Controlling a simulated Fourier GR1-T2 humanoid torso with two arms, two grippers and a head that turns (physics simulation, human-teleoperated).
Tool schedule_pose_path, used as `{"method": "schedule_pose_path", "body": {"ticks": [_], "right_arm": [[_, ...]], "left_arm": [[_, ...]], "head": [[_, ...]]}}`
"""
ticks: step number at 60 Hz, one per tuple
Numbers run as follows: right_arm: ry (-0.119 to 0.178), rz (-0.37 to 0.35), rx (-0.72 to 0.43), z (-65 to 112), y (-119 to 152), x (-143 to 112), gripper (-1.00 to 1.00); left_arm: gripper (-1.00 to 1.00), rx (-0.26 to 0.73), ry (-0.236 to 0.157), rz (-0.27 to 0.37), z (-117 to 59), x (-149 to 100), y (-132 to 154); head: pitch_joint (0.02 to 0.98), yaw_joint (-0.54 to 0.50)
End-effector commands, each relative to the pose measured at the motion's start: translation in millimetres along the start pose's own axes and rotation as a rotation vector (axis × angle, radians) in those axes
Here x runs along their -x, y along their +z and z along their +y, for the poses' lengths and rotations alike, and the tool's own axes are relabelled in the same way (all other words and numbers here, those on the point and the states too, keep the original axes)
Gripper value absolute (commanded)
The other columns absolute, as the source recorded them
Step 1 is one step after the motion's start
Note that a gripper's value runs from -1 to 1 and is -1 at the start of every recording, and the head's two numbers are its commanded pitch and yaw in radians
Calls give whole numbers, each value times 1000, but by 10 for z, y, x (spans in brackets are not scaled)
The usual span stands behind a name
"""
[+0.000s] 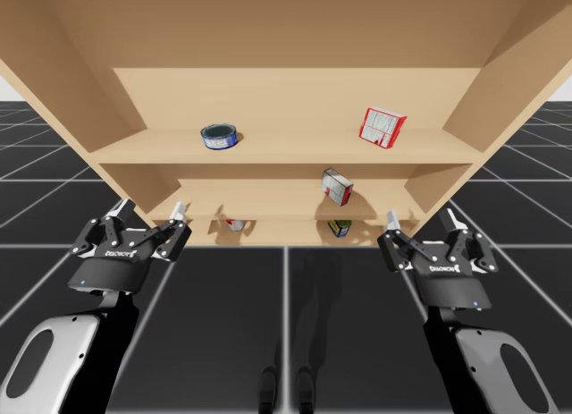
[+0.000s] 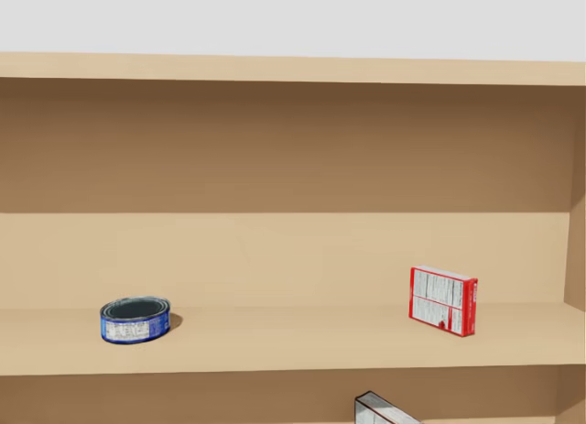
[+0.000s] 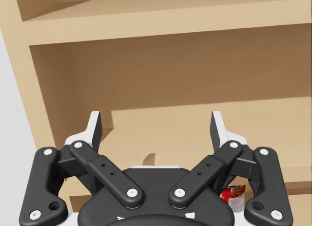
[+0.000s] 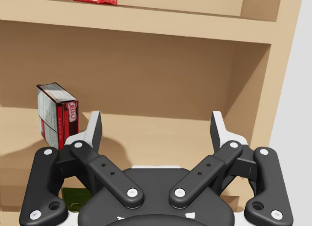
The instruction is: Retrieve the spam can from the shelves.
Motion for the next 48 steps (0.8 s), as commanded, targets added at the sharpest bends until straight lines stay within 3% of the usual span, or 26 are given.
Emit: {"method": "schedule_pose_path", "body": {"ticks": [1, 3, 6, 14, 36, 48], "right_arm": [[-35, -24, -11, 16, 37, -13, -1000], [-28, -32, -5, 11, 34, -16, -1000], [-46, -20, -28, 7, 24, -26, -1000], [-33, -9, -36, -4, 22, -36, -1000], [-20, -20, -25, -19, 17, -54, -1000], [-15, -18, -24, -22, 19, -55, -1000]], "left_arm": [[-1000, 2, 0, -2, -2, -5, 3], [-1000, 2, 0, -2, -2, -5, 4], [-1000, 2, 0, -1, -1, -5, 4], [-1000, 2, -1, 0, -1, -9, 9], [-1000, -1, -10, 5, 22, -15, 6], [-1000, 5, -19, 7, 13, -7, 4]], "head": [[101, -51], [104, -51], [107, -50], [163, -50], [426, -73], [575, -144]]}}
